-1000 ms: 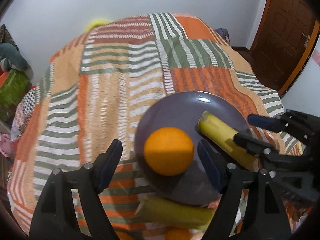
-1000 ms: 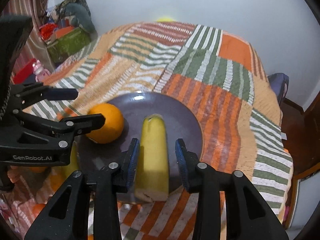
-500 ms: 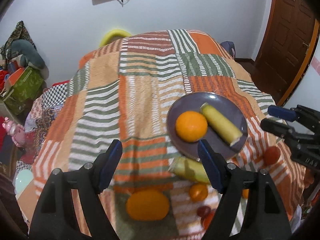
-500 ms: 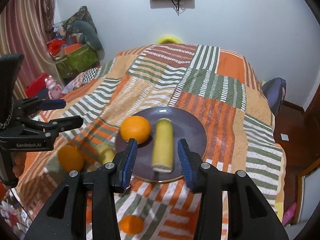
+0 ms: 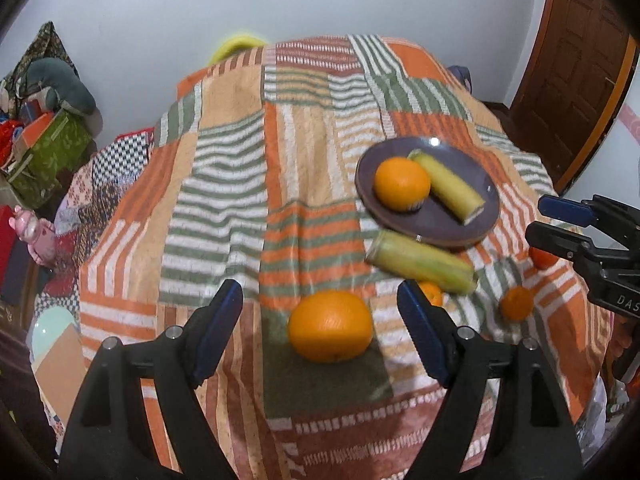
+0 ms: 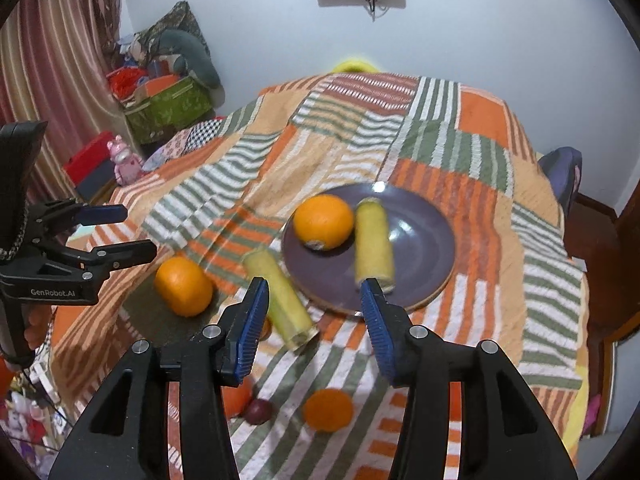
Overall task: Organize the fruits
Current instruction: 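Move the right tool to the green-husked corn cob and grasp it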
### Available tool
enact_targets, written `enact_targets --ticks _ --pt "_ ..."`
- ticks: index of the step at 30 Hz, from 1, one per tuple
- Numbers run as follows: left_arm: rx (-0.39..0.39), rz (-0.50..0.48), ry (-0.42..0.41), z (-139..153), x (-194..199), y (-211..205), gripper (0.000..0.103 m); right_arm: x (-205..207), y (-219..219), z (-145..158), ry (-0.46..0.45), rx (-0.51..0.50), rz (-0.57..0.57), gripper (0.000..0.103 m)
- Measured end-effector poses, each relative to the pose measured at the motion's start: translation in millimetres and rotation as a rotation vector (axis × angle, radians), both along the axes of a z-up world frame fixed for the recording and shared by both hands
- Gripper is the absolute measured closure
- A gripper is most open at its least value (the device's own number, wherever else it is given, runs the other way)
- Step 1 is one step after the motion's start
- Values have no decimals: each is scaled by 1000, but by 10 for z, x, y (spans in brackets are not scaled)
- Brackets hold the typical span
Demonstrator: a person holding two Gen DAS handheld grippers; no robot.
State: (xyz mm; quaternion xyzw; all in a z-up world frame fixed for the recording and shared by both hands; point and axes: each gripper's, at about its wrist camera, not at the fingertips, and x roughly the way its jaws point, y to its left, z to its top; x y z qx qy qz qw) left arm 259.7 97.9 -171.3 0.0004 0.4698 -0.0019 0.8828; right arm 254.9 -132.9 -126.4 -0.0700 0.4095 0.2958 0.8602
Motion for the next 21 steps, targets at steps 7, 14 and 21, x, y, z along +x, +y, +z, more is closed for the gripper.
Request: enact_targets --ticks 7,14,21 --pt "-33 -31 90 -385 25 31 23 -69 163 -273 65 -26 16 59" --pt "-66 -52 137 -664 75 12 23 -13 360 -458 118 -38 47 59" --pt "-102 -48 131 -765 132 44 28 90 353 -617 160 -47 30 66"
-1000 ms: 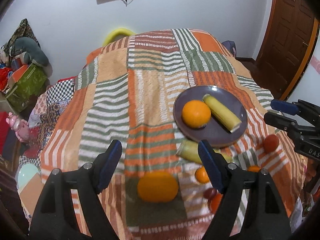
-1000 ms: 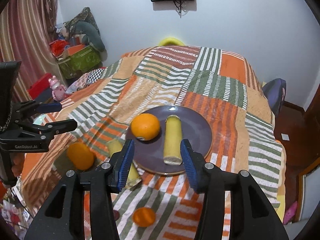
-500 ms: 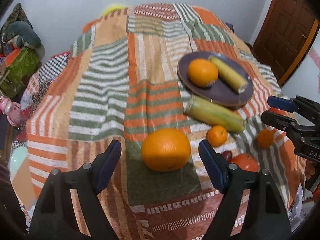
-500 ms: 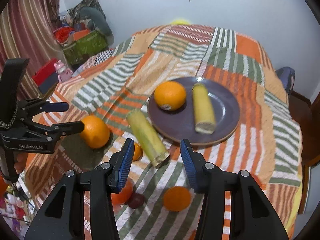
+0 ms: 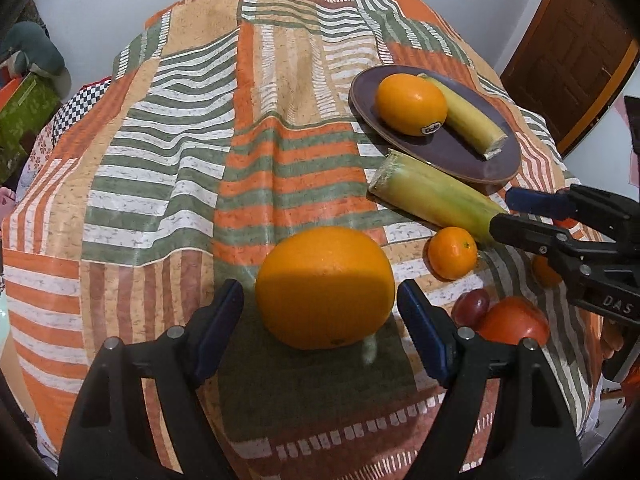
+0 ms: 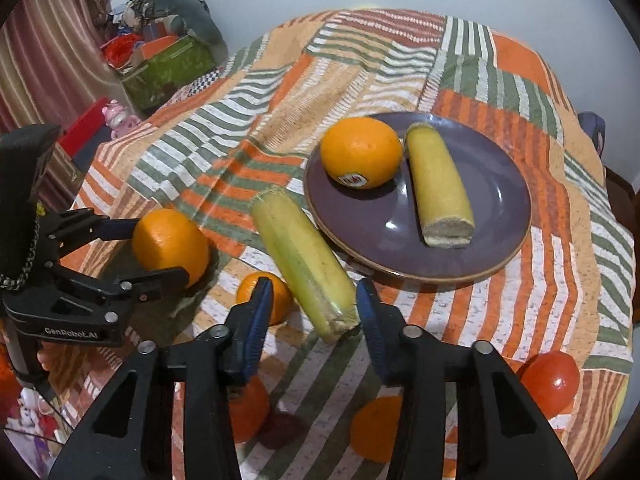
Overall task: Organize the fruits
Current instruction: 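Move the right tool to the green-husked corn cob and grasp it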
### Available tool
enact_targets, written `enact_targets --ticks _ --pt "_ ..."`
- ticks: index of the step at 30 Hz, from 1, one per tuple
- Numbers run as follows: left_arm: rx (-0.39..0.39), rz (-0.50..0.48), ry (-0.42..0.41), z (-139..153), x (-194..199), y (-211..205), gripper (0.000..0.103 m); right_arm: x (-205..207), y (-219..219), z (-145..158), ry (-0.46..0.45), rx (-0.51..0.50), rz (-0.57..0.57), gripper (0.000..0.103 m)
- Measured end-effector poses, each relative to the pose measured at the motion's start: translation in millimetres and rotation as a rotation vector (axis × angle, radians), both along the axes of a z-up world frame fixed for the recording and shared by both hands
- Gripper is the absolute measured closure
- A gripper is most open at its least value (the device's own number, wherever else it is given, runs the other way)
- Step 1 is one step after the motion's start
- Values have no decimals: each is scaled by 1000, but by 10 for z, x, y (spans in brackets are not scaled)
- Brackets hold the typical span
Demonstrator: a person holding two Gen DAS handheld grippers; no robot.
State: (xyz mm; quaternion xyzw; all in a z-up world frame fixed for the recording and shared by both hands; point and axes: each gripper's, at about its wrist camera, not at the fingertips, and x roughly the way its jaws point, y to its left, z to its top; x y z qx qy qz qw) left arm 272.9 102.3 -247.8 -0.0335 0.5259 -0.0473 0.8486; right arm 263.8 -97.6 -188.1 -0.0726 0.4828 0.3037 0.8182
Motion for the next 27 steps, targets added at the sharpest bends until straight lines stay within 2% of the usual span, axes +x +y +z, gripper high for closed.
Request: enact_targets --ticks 2,8,17,23,27 --pt "-9 -7 6 -21 30 -7 33 9 -28 -38 5 -17 4 69" --pt "8 -8 -18 -24 41 -37 33 27 15 -157 12 -75 48 68" --pt "11 -6 -4 0 -70 -32 33 141 31 -167 39 -49 59 66" --pt "41 -9 -9 17 -165 -78 33 166 119 -194 18 -92 106 61" --pt "28 9 -6 22 -169 -58 33 189 168 -215 -3 -100 116 62"
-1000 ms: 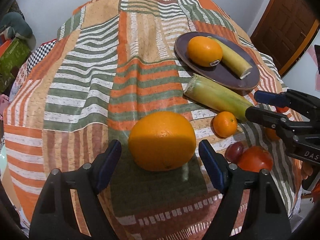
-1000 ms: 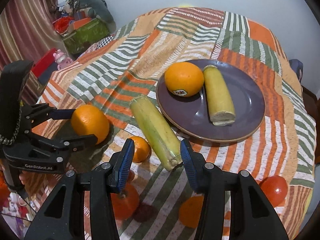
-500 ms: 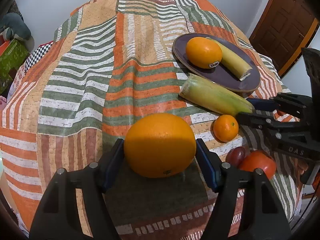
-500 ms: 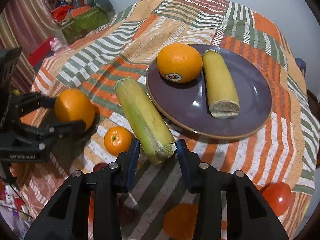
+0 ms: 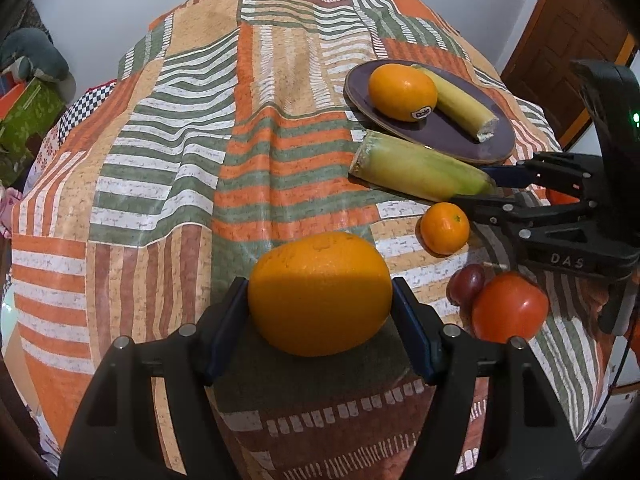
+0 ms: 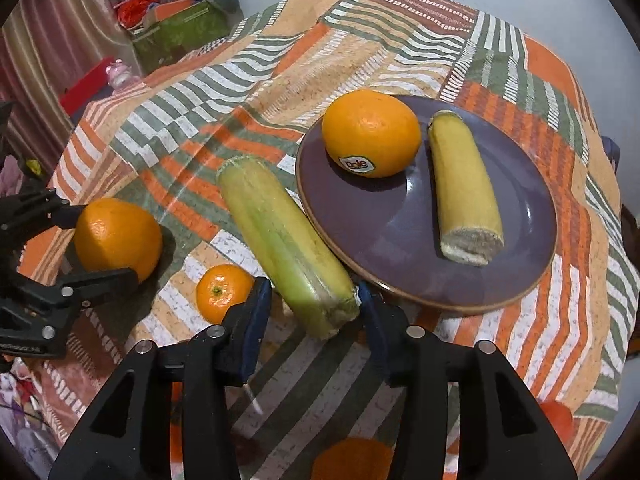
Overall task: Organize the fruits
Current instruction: 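Move the right tool to the green-husked corn cob and grasp it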
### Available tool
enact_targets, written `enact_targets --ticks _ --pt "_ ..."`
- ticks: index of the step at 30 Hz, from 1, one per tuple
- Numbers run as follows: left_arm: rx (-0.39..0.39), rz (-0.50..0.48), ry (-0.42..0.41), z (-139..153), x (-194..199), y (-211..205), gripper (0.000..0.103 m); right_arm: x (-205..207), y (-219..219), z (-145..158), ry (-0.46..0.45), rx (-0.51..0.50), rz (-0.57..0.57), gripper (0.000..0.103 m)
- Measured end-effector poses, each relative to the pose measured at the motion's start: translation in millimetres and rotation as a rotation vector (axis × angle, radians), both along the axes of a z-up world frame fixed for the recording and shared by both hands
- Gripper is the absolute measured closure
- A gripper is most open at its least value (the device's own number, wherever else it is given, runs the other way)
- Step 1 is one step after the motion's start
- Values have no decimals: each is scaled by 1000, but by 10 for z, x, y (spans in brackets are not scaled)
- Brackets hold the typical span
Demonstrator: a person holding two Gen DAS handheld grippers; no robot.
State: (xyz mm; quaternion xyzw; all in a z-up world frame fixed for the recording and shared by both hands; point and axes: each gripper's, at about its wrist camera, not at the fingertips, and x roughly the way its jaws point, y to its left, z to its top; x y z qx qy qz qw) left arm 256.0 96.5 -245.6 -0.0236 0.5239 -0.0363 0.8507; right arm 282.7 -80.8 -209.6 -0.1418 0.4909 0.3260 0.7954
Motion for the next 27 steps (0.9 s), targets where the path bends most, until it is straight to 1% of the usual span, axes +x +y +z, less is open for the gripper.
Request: enact_targets --ticks 4,7,11,14,22,24,27 --pt "-29 15 6 6 16 56 33 -98 3 17 -24 -4 32 68" --pt "-29 22 4 13 16 77 33 -205 13 41 -40 -8 66 70" --pt "-34 31 1 23 -8 112 33 -264 28 79 -21 -3 95 72" --pt "-34 31 -2 35 -49 135 34 -333 16 88 -36 -29 106 72" --pt "-39 39 -6 62 -119 152 34 -458 -252 164 -26 -77 76 72" --pt "-39 41 -6 63 -126 149 34 -457 -289 194 -11 -90 65 71" --pt "-39 41 -5 60 -129 152 34 -457 -324 295 -11 -50 63 71"
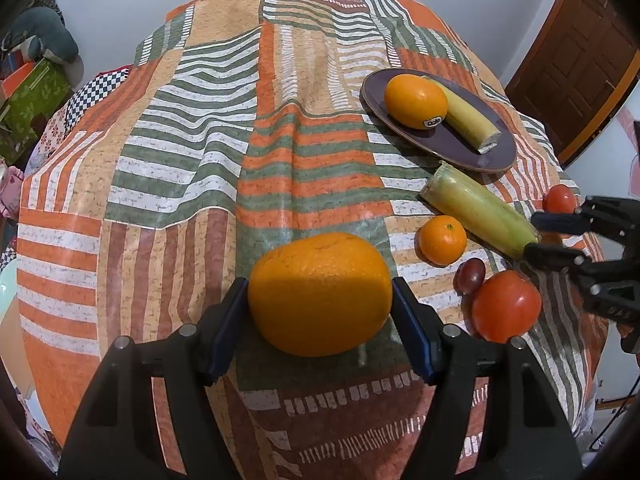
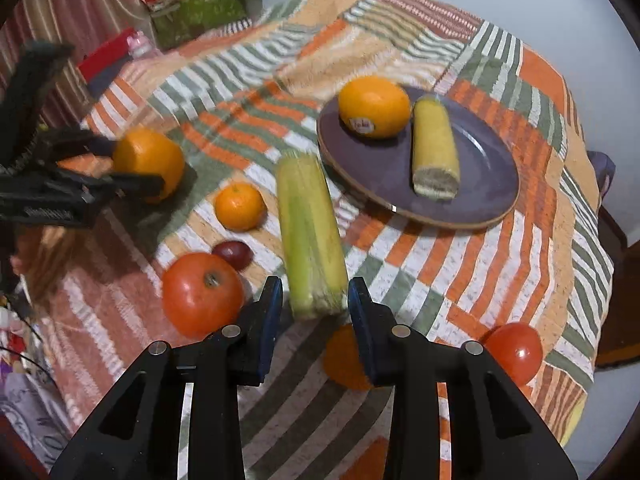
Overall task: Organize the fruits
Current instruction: 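Move the right tool to the green-husked corn cob and grasp it, then lift the green corn cob with the right tool toward the plate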
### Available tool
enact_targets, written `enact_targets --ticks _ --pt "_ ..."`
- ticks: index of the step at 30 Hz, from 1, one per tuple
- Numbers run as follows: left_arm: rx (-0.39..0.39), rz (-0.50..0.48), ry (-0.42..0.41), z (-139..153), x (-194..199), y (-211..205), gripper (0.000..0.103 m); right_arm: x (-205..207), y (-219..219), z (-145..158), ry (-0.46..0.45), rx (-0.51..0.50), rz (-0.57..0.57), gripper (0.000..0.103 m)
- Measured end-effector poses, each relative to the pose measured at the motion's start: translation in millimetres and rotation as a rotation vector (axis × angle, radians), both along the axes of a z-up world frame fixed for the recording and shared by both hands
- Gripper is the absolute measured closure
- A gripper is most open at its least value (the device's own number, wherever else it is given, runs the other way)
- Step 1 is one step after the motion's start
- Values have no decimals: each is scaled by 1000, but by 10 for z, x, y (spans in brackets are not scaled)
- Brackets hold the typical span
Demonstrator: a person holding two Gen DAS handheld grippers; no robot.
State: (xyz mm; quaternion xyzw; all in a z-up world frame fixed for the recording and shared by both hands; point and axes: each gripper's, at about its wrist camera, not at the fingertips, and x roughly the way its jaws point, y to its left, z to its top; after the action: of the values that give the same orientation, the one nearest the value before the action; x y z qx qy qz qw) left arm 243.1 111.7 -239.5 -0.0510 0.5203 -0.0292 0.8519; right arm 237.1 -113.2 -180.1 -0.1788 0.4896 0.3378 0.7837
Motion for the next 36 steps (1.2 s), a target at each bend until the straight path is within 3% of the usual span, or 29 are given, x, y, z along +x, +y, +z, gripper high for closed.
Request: enact_targets --ticks 4,10,21,30,36 --pt "10 -3 2 -6 -3 -11 34 47 67 65 -27 30 1 71" --pt "13 -3 3 -15 7 -21 33 203 280 -96 -31 19 -1 70" --pt "46 -13 -10 -40 59 -77 34 371 345 -301 47 51 -12 66" --pt "21 -1 -4 3 58 -65 34 312 303 -260 12 60 -43 67" --pt "18 1 -24 132 38 -99 34 237 187 -69 -25 85 -57 68"
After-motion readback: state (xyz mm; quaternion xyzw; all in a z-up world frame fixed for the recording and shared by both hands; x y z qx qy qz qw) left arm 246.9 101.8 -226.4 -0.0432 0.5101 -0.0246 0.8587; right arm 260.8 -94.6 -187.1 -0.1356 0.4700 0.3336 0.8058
